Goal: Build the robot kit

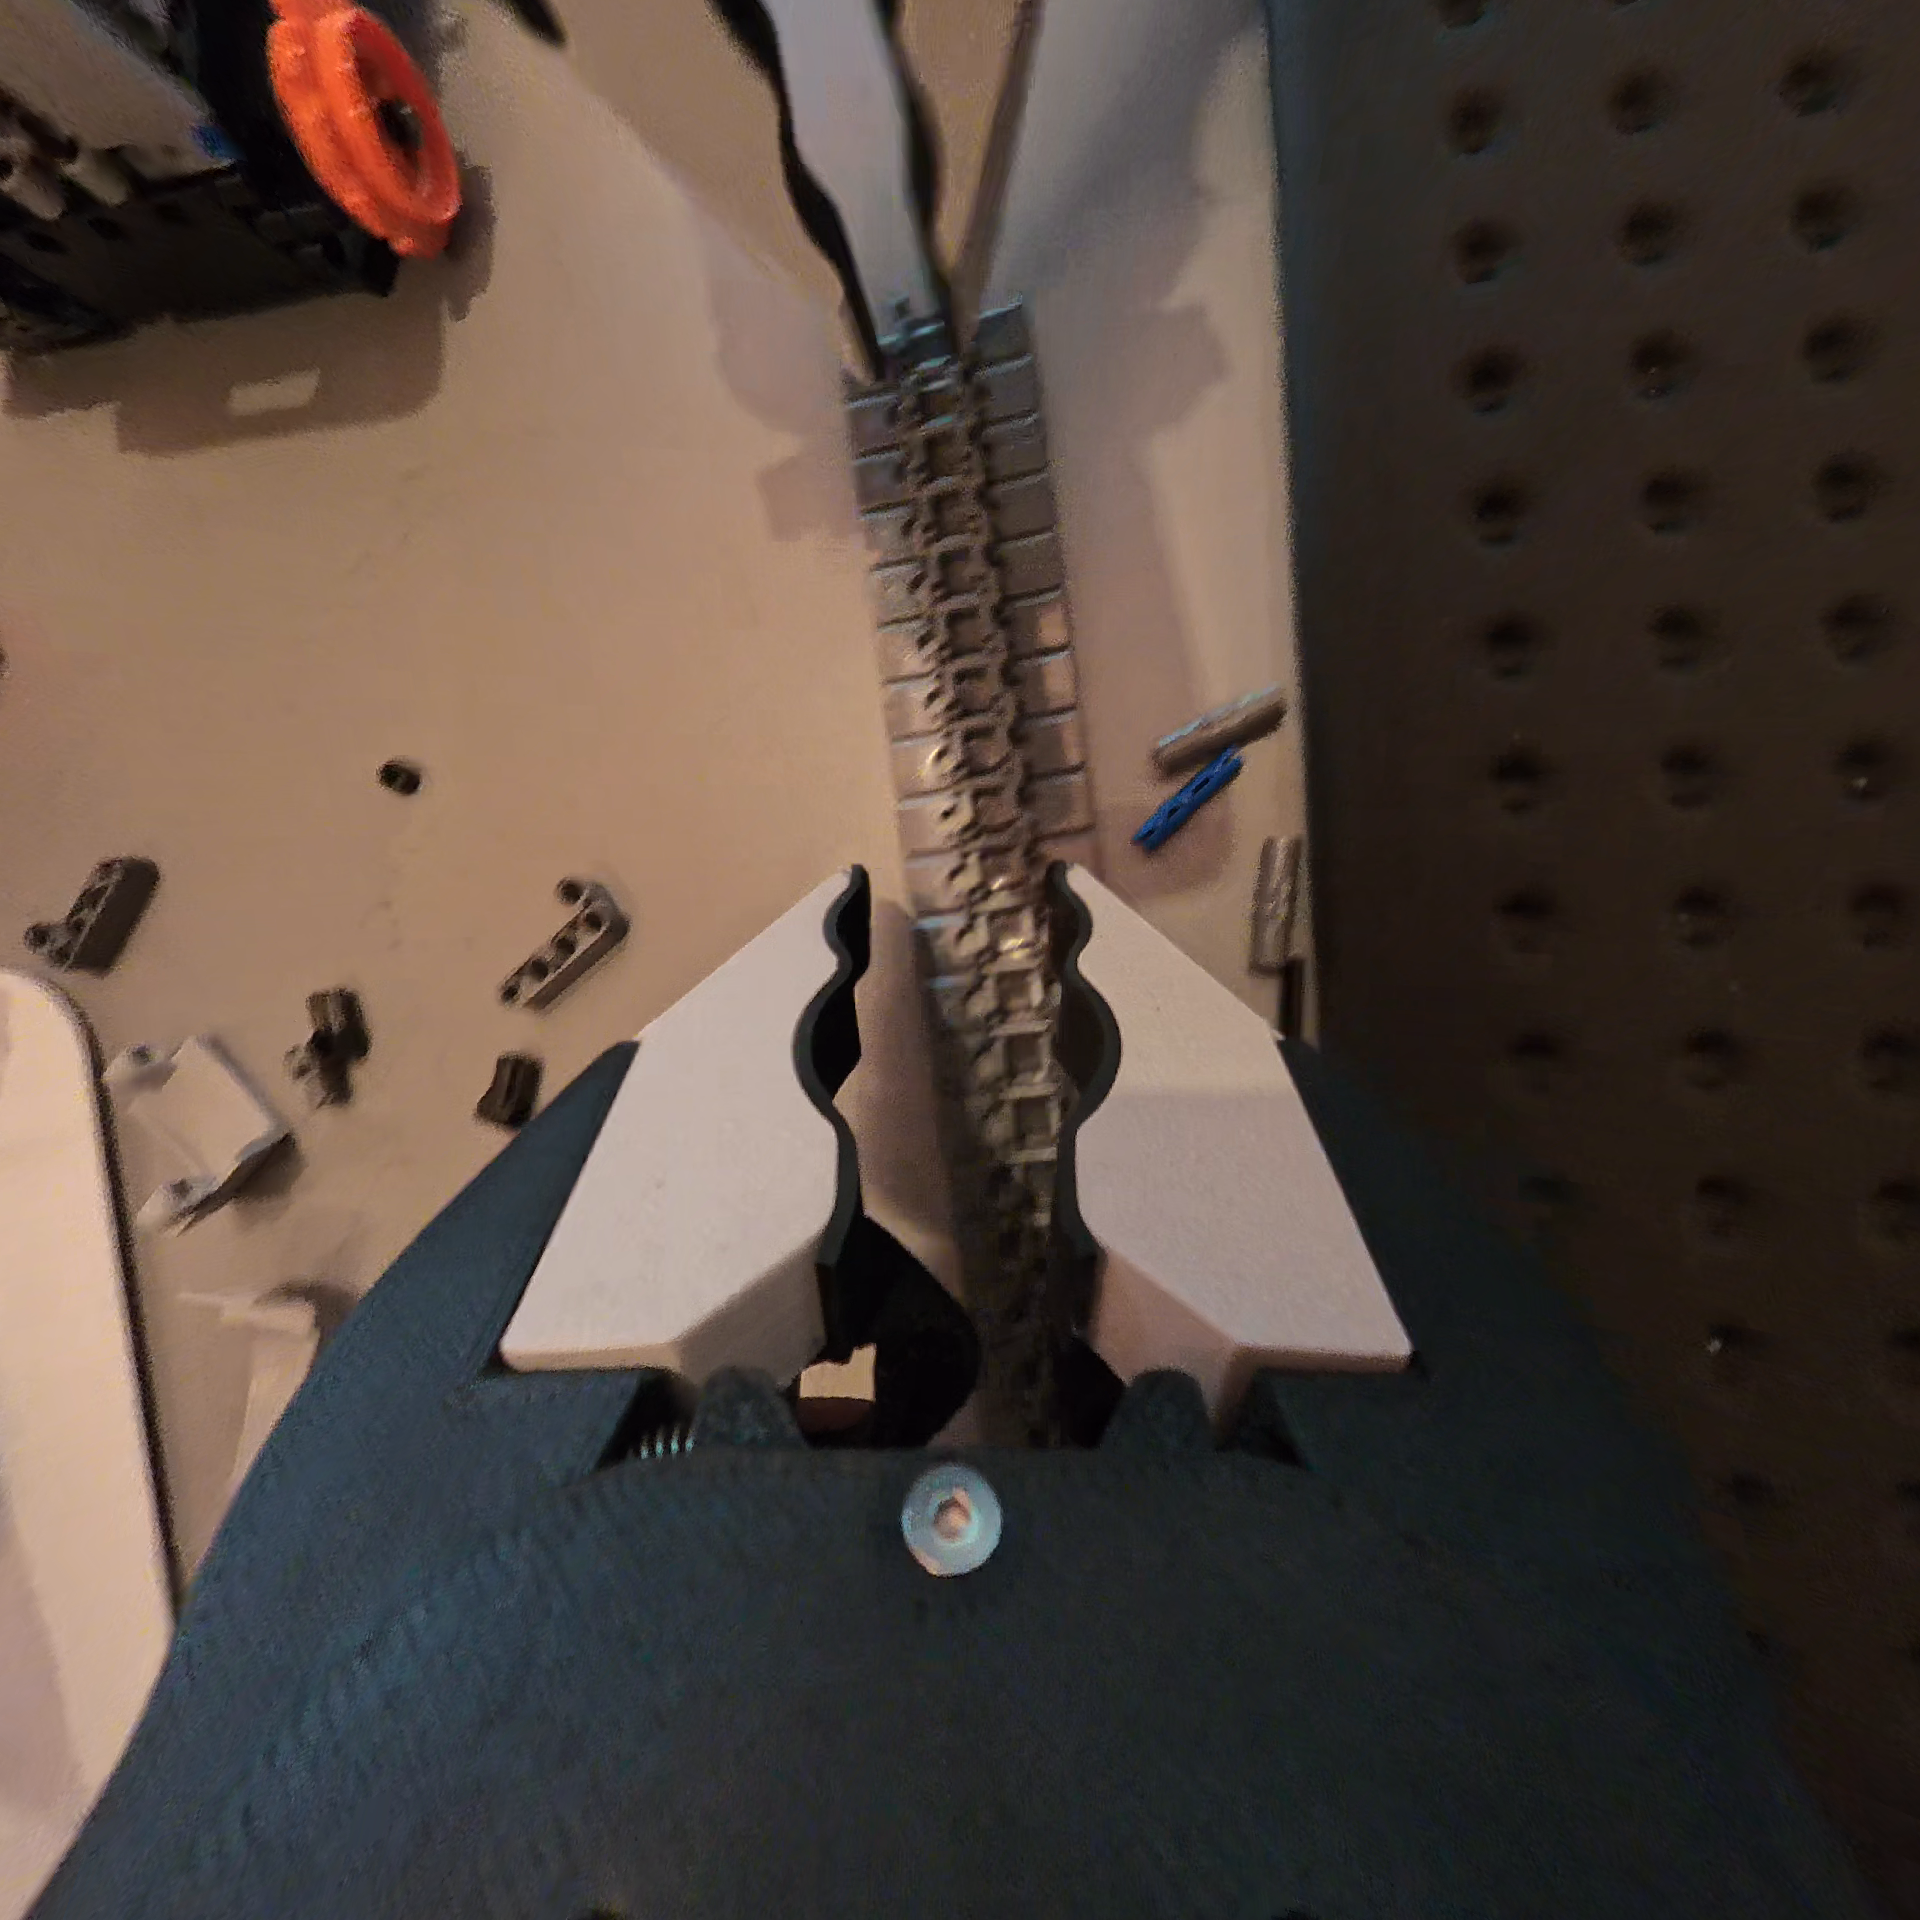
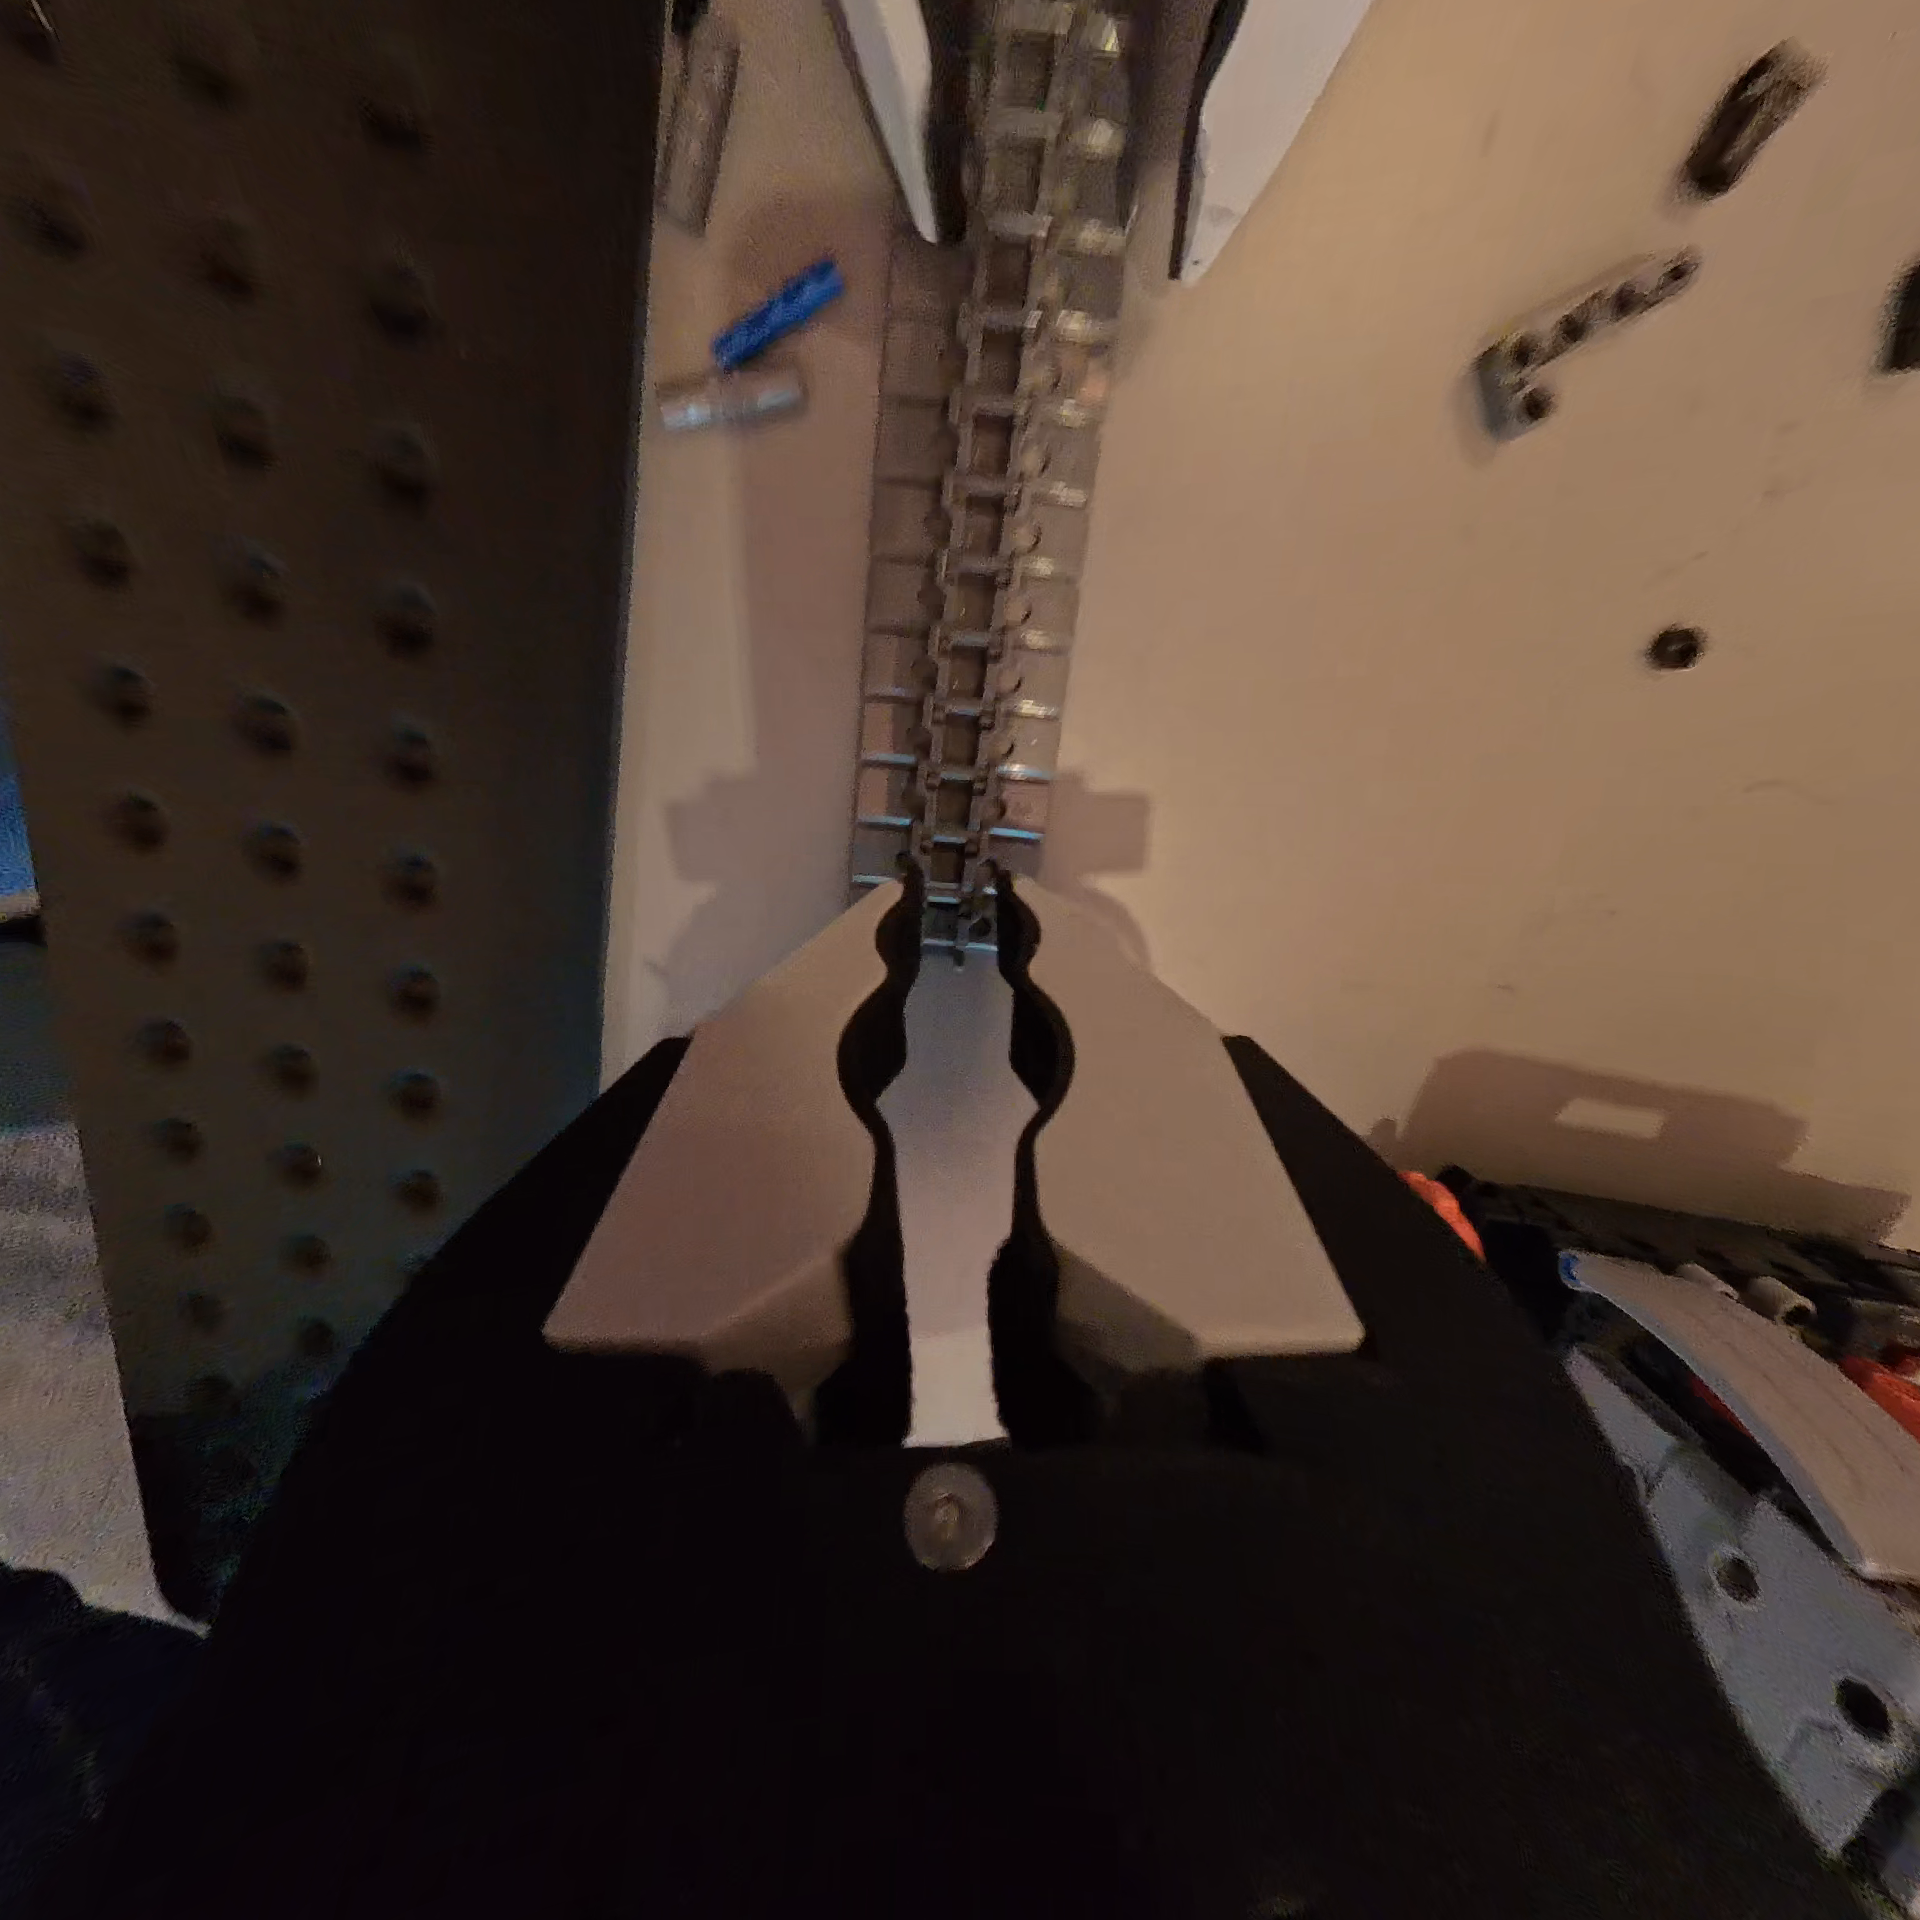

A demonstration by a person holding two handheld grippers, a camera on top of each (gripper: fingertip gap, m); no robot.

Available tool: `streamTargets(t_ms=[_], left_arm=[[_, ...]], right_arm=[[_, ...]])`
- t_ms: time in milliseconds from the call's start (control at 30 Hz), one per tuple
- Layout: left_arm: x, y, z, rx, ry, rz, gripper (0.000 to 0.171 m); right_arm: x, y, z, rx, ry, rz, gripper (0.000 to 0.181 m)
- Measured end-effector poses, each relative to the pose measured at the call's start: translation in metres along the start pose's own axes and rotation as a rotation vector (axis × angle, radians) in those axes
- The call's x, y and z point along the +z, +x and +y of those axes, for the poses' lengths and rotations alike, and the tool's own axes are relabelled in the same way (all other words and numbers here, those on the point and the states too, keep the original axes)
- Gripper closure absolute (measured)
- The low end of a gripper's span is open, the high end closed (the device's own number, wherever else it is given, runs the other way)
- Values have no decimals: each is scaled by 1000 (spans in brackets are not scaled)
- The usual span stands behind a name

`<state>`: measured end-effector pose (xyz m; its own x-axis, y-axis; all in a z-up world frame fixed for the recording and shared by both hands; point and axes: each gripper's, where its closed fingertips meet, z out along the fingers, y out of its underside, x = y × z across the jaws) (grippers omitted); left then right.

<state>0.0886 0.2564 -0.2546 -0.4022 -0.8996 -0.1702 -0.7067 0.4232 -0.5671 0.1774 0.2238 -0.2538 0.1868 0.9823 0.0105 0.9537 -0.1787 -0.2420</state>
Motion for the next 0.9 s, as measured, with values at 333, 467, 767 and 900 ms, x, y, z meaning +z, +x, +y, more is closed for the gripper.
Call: streamTargets(t_ms=[333, 467, 767, 900], left_arm=[[-71, -61, 75, -195, -63, -256, 147], [-84, -64, 99, -245, -112, -293, 148], [-76, -65, 117, -249, -211, -291, 149], [-79, -72, 121, -275, -224, -324, 151]], right_arm=[[-19, 41, -43, 3, 217, 210, 167], [-15, 49, -53, 21, 300, 222, 170], [-5, 46, -49, 17, 325, 210, 171], [-2, 43, -49, 8, 325, 207, 171]])
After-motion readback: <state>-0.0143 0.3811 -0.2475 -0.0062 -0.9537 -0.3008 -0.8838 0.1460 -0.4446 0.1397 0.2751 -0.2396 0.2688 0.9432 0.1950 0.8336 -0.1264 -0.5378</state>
